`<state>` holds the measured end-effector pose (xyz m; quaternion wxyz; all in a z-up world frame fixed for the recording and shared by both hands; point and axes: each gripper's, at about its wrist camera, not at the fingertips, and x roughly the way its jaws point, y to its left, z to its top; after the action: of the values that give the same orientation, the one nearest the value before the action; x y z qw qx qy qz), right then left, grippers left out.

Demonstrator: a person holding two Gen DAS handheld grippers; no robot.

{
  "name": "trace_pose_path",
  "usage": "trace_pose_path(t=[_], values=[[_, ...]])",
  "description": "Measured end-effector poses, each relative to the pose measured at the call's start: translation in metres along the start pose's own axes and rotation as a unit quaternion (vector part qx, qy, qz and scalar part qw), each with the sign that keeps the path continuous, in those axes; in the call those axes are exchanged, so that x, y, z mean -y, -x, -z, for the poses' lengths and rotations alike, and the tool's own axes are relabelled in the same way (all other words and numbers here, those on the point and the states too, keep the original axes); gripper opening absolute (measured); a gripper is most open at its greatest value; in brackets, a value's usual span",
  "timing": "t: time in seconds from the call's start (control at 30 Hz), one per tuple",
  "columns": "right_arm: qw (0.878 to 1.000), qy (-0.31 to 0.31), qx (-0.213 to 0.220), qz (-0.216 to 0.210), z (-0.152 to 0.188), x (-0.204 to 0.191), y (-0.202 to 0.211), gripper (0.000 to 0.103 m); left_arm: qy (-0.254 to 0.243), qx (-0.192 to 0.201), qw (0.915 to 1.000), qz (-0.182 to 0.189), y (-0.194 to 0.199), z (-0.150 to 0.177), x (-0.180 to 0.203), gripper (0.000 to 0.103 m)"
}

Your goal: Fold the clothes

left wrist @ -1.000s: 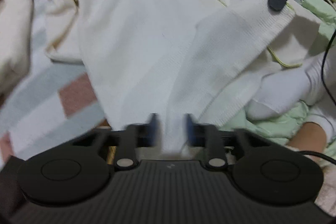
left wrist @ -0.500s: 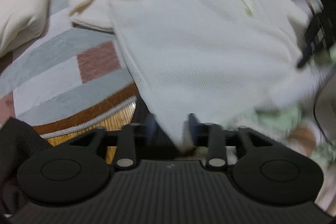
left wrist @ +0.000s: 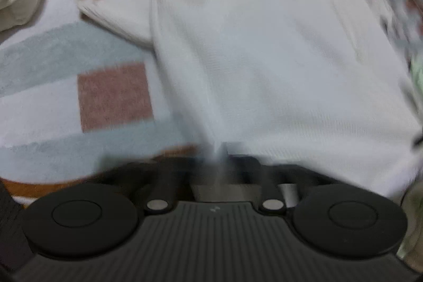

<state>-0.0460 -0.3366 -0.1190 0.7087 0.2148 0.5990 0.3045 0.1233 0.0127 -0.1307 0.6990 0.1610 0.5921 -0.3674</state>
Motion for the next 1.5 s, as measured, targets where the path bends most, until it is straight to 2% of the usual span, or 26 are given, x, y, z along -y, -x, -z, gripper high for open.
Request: trace_pose_path(t=[0.07,0.17,0.23,0.33,0.4,0.47,0.5,0.53,0.57,0.63,0.77,0.83,0.93,1.0,1.1,1.17,1.23,1.27,1.33,1.37,1.43,1.5], values=[[1.000,0.002,-0.011,0.018,-0.004,0.001,0.002,0.006,-0.039,-0.009,0.9990,-0.019,0.006,0.002,0.015,0.002],[1.000,0.006,-0.015,0.011,-0.010,-0.006,0.003,0.006,-0.066,-0.002,0.9969,-0.042,0.023,0.007,0.025,0.002],[0.999,0.017,-0.025,0.013,-0.008,-0.010,0.001,0.006,-0.061,-0.004,0.9973,-0.042,0.025,0.011,0.021,0.002],[0.999,-0.001,-0.046,0.019,0.000,-0.001,-0.018,0.006,-0.042,-0.009,0.9985,-0.034,0.022,0.017,0.012,0.003],[0.998,-0.012,-0.050,0.033,0.004,0.008,-0.027,0.006,-0.038,-0.008,0.9978,-0.054,0.022,0.018,0.011,0.005],[0.998,-0.015,-0.050,0.038,0.004,0.008,-0.023,0.014,-0.039,0.001,0.9957,-0.084,0.027,0.018,0.013,0.014],[0.997,-0.004,-0.050,0.052,0.003,0.004,-0.019,0.020,-0.037,0.022,0.9942,-0.098,0.038,0.020,0.015,0.018],[0.996,0.010,-0.048,0.069,0.002,-0.001,-0.016,0.043,-0.031,0.047,0.9926,-0.107,0.049,0.022,0.014,0.028],[0.995,0.021,-0.045,0.086,-0.001,-0.005,-0.011,0.049,-0.020,0.073,0.9911,-0.109,0.061,0.022,0.012,0.039],[0.991,0.042,-0.039,0.119,-0.010,-0.011,0.002,0.049,0.016,0.128,0.9863,-0.103,0.081,0.019,0.004,0.044],[0.981,0.063,0.043,0.178,-0.056,-0.025,0.037,0.049,0.094,0.199,0.9659,-0.135,0.093,-0.014,-0.025,0.044],[0.970,0.088,0.076,0.215,-0.095,-0.041,0.048,0.049,0.114,0.212,0.9571,-0.160,0.089,-0.039,-0.044,0.044],[0.952,0.140,0.095,0.255,-0.162,-0.073,0.054,0.049,0.130,0.217,0.9466,-0.199,0.068,-0.076,-0.073,0.044],[0.944,0.169,0.098,0.265,-0.204,-0.090,0.046,0.049,0.158,0.235,0.9399,-0.191,0.053,-0.086,-0.089,0.044],[0.937,0.189,0.101,0.276,-0.254,-0.100,0.015,0.050,0.230,0.267,0.9227,-0.156,0.030,-0.074,-0.105,0.044],[0.933,0.207,0.121,0.270,-0.277,-0.094,-0.008,0.050,0.224,0.251,0.9278,-0.162,0.014,-0.066,-0.105,0.044],[0.927,0.223,0.157,0.258,-0.283,-0.086,-0.029,0.050,0.190,0.239,0.9345,-0.183,0.006,-0.062,-0.098,0.045],[0.924,0.227,0.175,0.254,-0.282,-0.082,-0.038,0.050,0.179,0.237,0.9366,-0.186,0.003,-0.061,-0.096,0.049],[0.919,0.235,0.210,0.237,-0.279,-0.072,-0.054,0.050,0.187,0.231,0.9398,-0.168,-0.004,-0.062,-0.097,0.055],[0.920,0.229,0.220,0.228,-0.279,-0.065,-0.059,0.050,0.193,0.229,0.9409,-0.159,-0.007,-0.064,-0.098,0.055],[0.927,0.200,0.233,0.213,-0.281,-0.051,-0.067,0.050,0.184,0.236,0.9370,-0.180,-0.013,-0.071,-0.093,0.055],[0.940,0.150,0.239,0.192,-0.286,-0.036,-0.072,0.050,0.170,0.251,0.9287,-0.214,-0.017,-0.076,-0.088,0.055]])
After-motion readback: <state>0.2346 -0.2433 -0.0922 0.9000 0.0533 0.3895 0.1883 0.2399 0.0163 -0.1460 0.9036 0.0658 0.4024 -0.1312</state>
